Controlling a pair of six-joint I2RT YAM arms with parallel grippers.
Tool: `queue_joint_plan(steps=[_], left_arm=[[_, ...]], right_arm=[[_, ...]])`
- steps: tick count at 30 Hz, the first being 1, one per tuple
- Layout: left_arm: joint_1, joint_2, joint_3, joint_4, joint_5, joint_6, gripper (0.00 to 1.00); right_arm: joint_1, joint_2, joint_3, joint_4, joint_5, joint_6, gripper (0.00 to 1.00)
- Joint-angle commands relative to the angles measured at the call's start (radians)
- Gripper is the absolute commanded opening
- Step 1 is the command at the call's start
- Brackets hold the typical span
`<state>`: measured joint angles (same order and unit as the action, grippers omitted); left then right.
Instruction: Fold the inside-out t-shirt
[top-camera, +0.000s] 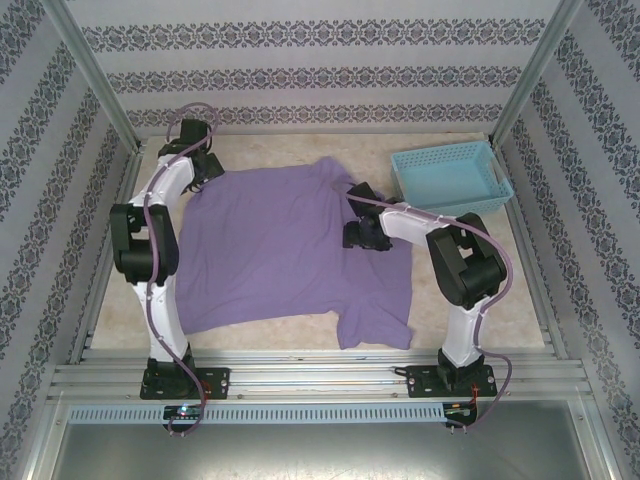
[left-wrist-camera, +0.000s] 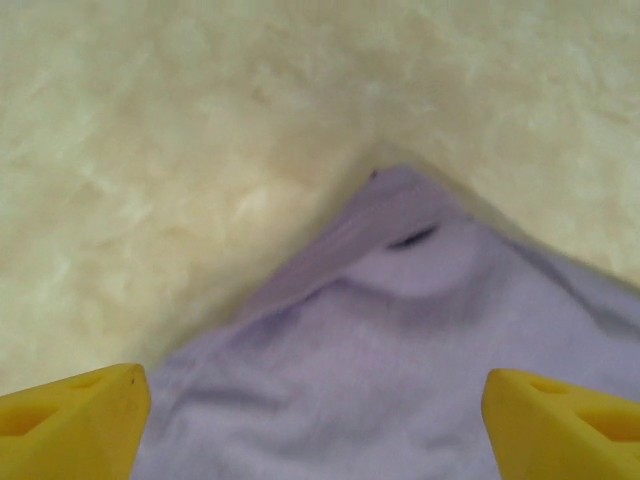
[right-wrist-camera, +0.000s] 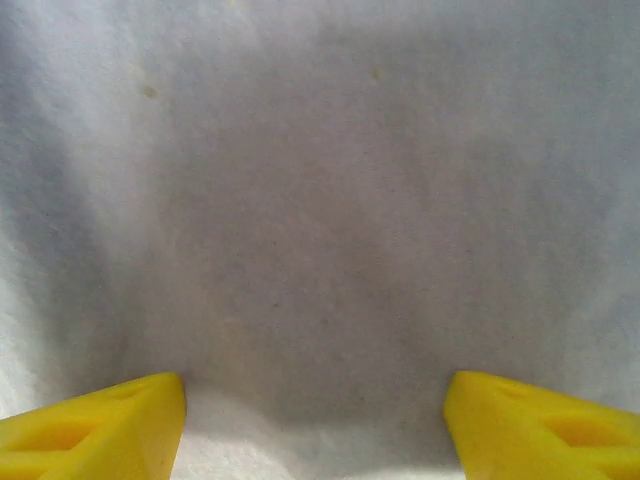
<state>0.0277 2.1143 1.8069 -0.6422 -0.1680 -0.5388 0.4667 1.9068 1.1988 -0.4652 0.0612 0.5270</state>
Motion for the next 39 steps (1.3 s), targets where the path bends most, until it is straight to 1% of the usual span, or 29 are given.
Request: queue_joint_plan(steps=[1,6,10,12,16,18,21,24,26,28,31,36,39], left_arm=[[-0.006,0.123,0.150,-0.065,0.055,0.076,0.84],[-0.006,0.303,0.361,-0.121,0.082,0.112,0.80],[-0.005,0.417,0.513,-0.189,0.059,0.128,0.75],[-0.006,0.452,0.558,-0.209,0.047,0.136,0.73],[-0.006,0.485,0.595,-0.226,0.055,0.141,0.61],[-0.006,0.484,0.594,-0.230,0.070,0.139,0.54],[-0.006,0.480,0.586,-0.231,0.100,0.133,0.42],[-0.005,0.467,0.565,-0.232,0.125,0.125,0.30],[-0.008,0.443,0.530,-0.219,0.137,0.123,0.23],[-0.008,0.406,0.478,-0.190,0.148,0.123,0.18],[-0.008,0.339,0.385,-0.134,0.162,0.122,0.14],[-0.008,0.233,0.245,-0.048,0.184,0.118,0.11],[-0.008,0.177,0.176,-0.009,0.197,0.112,0.10]], right_arm=[[-0.004,-0.065,-0.086,0.017,-0.053,0.019,0.73],[0.009,-0.099,-0.138,0.026,-0.066,0.027,0.73],[0.006,-0.124,-0.127,0.019,-0.062,0.009,0.72],[0.003,-0.138,-0.088,0.004,-0.046,-0.013,0.72],[-0.015,-0.121,0.072,-0.037,0.012,-0.076,0.73],[-0.040,-0.088,0.161,-0.040,0.021,-0.097,0.74],[-0.086,0.011,0.323,-0.051,0.019,-0.115,0.74],[-0.110,0.151,0.530,-0.112,0.015,-0.154,0.73],[-0.121,0.250,0.675,-0.160,0.005,-0.179,0.71],[-0.127,0.328,0.787,-0.189,-0.004,-0.199,0.69],[-0.132,0.439,0.946,-0.224,-0.042,-0.224,0.67],[-0.135,0.642,1.240,-0.341,-0.089,-0.245,0.64],[-0.134,0.744,1.382,-0.391,-0.111,-0.243,0.59]])
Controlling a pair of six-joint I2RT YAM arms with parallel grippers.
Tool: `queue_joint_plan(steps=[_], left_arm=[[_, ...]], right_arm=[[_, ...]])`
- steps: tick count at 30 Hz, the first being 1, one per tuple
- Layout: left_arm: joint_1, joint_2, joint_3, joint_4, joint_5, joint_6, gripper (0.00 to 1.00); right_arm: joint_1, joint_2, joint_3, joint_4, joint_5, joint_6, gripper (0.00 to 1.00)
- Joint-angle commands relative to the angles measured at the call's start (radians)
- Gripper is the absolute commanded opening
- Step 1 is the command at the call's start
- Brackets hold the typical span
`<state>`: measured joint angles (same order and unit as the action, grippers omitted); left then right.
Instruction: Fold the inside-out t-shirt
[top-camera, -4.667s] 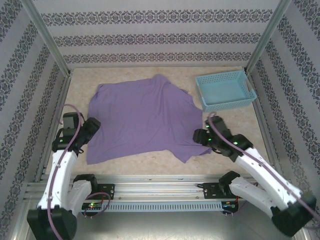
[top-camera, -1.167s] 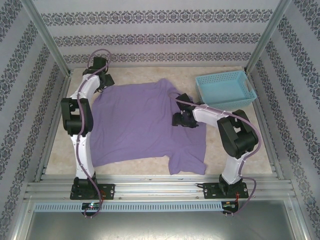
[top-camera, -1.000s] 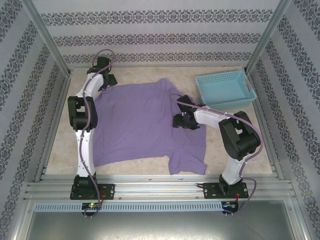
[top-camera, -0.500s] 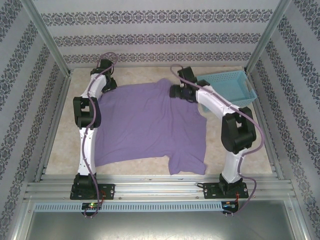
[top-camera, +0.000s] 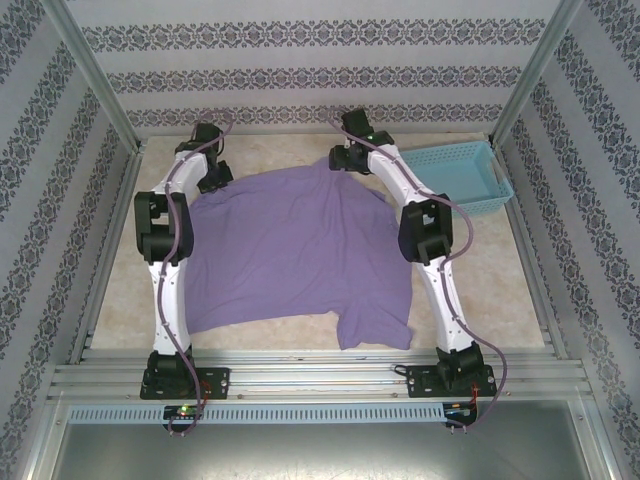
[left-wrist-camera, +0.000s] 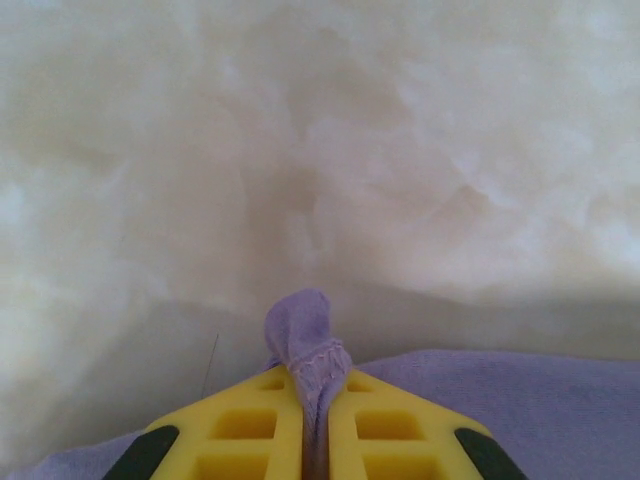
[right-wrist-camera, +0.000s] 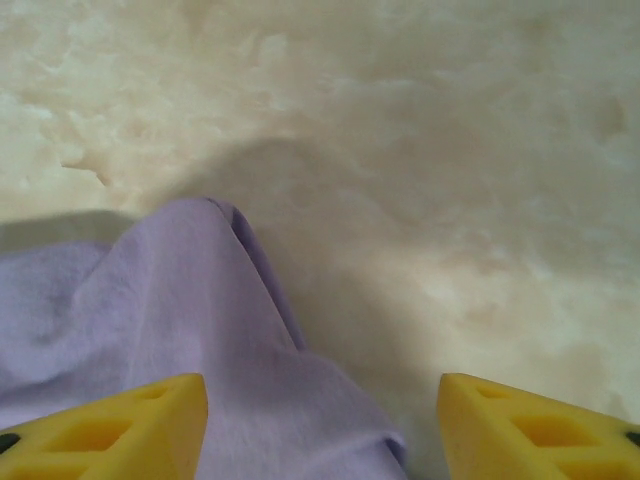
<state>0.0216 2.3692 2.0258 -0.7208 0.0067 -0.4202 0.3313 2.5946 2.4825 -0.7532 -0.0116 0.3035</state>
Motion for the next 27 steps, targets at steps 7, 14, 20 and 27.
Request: queue_joint_plan(steps=[7,14,20,27], left_arm=[[-0.001,-0.224,-0.197,0.145,0.041,-0.014,0.06],[-0.002,-0.422,-0.389,0.187,0.015,-0.046,0.00],[-0.007,-0.731,-0.790,0.304,0.011,-0.167,0.00],[-0.103,-1.105,-1.301,0.330,0.064,-0.255,0.05]], right_arm=[[-0.006,0.080,0.147,-0.115,-0.050,-0.040,0.16],[0.030,-0.241,-0.189,-0.054,0.114,-0.147,0.00],[0.144,-0.759,-0.928,0.219,0.261,-0.171,0.00],[0.425,-1.164,-1.604,0.263,0.345,0.096,0.00]])
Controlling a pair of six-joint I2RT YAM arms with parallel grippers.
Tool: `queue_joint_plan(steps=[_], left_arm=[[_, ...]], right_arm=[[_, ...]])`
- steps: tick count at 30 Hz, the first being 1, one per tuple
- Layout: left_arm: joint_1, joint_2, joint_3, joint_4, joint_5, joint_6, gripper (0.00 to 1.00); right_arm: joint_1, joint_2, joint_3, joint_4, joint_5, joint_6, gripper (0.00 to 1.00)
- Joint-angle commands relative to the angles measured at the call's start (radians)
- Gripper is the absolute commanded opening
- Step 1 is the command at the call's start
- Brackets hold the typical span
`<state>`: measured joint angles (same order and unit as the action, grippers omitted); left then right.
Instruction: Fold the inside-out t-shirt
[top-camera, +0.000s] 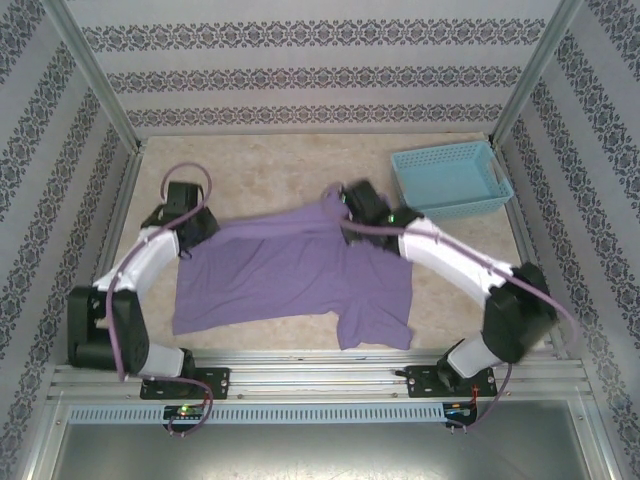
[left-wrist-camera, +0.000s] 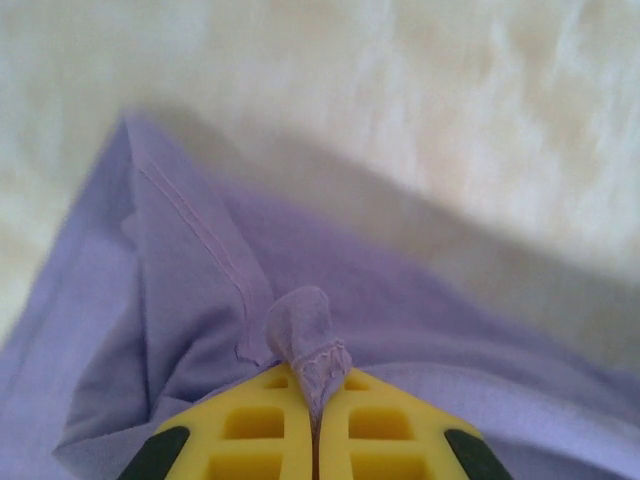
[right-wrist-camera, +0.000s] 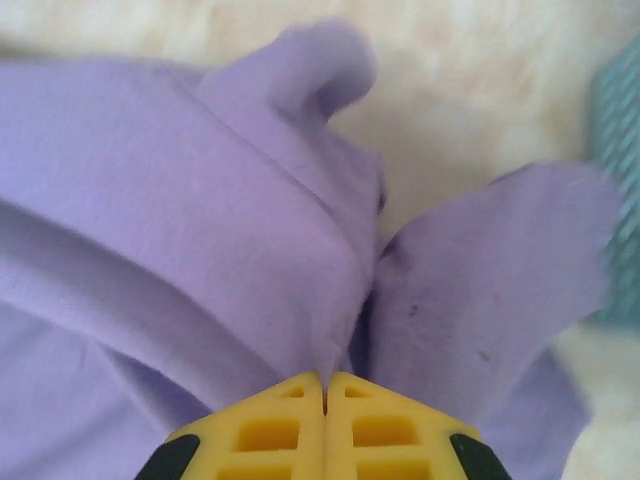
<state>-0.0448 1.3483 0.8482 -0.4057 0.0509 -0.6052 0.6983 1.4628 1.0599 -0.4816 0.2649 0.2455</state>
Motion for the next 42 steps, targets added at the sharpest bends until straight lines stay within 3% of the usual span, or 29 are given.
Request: queue_joint_plan(steps=[1,2,5,8,11,15,18,22,29,32,35,38,42], left_arm=[[-0.042,-0.121,-0.183,0.008,0.036,-0.089,0.10],[-0.045,-0.167,-0.240,-0.007,0.050,-0.109,0.14],[-0.046,-0.300,-0.354,-0.068,0.055,-0.145,0.29],[-0.046,-0.405,-0.356,-0.125,-0.008,-0.138,0.43],[-0.045,-0.412,-0.288,-0.158,-0.086,-0.104,0.46],[-0.045,-0.314,-0.183,-0.195,-0.113,-0.064,0.46],[-0.051,-0.259,-0.160,-0.204,-0.076,-0.050,0.43],[-0.126,-0.229,-0.152,-0.240,-0.095,-0.049,0.43],[-0.272,-0.158,-0.114,-0.373,-0.251,-0.070,0.58],[-0.276,-0.104,-0.116,-0.378,-0.302,-0.082,0.59],[-0.275,-0.065,-0.122,-0.341,-0.317,-0.078,0.58],[-0.275,-0.016,-0.117,-0.326,-0.319,-0.074,0.53],[-0.271,0.020,-0.116,-0.325,-0.313,-0.075,0.47]], right_arm=[[0.100,-0.059,-0.254,-0.004,0.050,0.213,0.00],[0.147,-0.082,-0.317,0.003,0.028,0.279,0.01],[0.222,-0.137,-0.411,0.016,-0.014,0.392,0.19],[0.221,-0.197,-0.378,-0.034,0.019,0.379,0.37],[0.182,-0.247,-0.298,-0.071,0.067,0.308,0.45],[0.093,-0.266,-0.228,-0.075,0.017,0.275,0.45],[0.080,-0.263,-0.220,-0.063,0.014,0.274,0.47],[0.061,-0.255,-0.230,-0.081,0.025,0.305,0.49],[-0.003,-0.277,-0.262,-0.047,-0.044,0.315,0.50],[0.010,-0.273,-0.260,0.043,-0.161,0.285,0.50],[0.085,-0.225,-0.245,0.127,-0.215,0.284,0.52],[0.144,-0.104,-0.202,0.133,-0.204,0.291,0.52],[0.117,0.044,-0.222,0.115,-0.145,0.354,0.52]])
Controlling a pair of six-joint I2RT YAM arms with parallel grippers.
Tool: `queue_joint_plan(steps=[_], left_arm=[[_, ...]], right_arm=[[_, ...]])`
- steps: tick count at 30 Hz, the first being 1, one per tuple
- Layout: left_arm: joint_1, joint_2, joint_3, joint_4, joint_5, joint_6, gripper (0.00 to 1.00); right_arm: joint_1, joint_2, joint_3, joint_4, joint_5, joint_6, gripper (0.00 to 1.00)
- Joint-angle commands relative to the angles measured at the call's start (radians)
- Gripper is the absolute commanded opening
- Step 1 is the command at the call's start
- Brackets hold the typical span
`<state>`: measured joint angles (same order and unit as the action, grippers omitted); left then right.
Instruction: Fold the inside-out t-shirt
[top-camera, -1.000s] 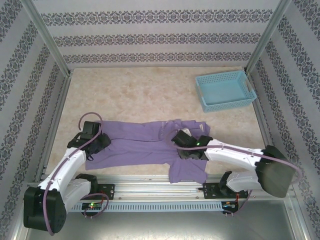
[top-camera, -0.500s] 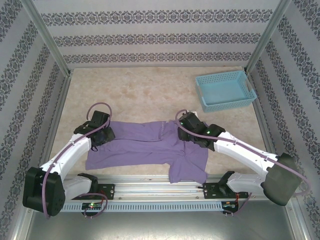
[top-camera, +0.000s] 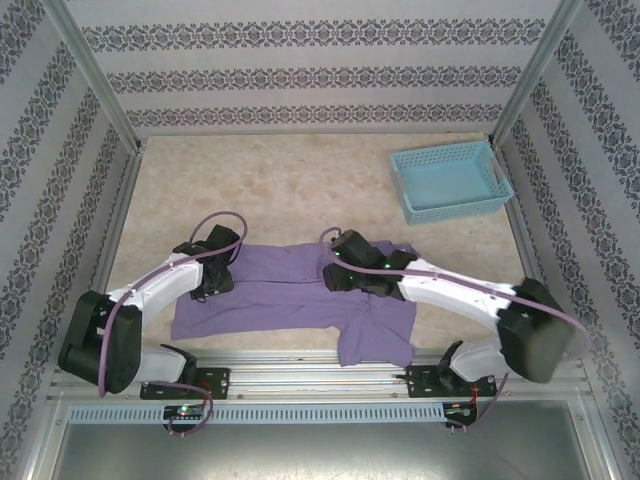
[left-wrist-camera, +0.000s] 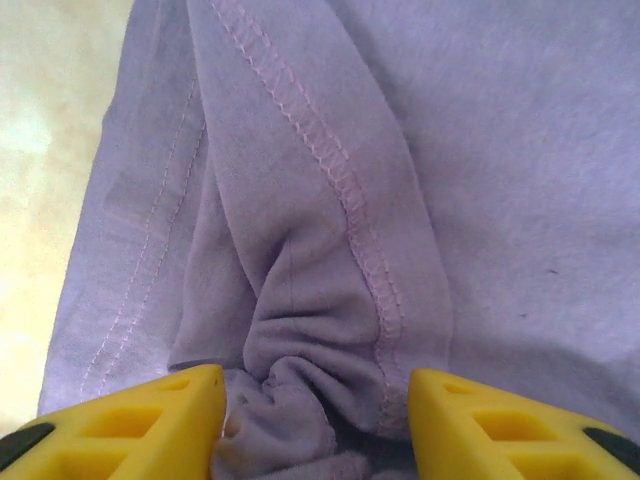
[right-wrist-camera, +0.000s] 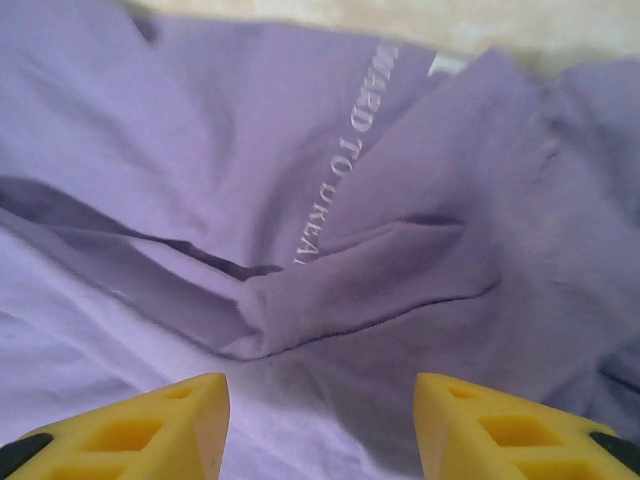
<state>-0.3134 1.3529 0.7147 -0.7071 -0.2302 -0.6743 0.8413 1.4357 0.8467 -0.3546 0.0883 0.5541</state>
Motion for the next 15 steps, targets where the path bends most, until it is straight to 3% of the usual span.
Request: queue_joint_plan(steps=[1,8,15], left_arm=[[-0.002,0.015,0.018,-0.028,-0.033,-0.007,0.45],[0.004,-0.049,-0.008,-0.056,-0.044,-0.030,0.27],[0.004,-0.142,-0.023,-0.101,-0.005,-0.062,0.14]], right_arm=[[-0.041,0.090,-0.022,-0.022,0.054,0.059,0.52],[-0.190,0.096,-0.141,-0.017,0.090,0.088,0.51],[-0.226,0.101,-0.127,0.005,0.097,0.047,0.51]])
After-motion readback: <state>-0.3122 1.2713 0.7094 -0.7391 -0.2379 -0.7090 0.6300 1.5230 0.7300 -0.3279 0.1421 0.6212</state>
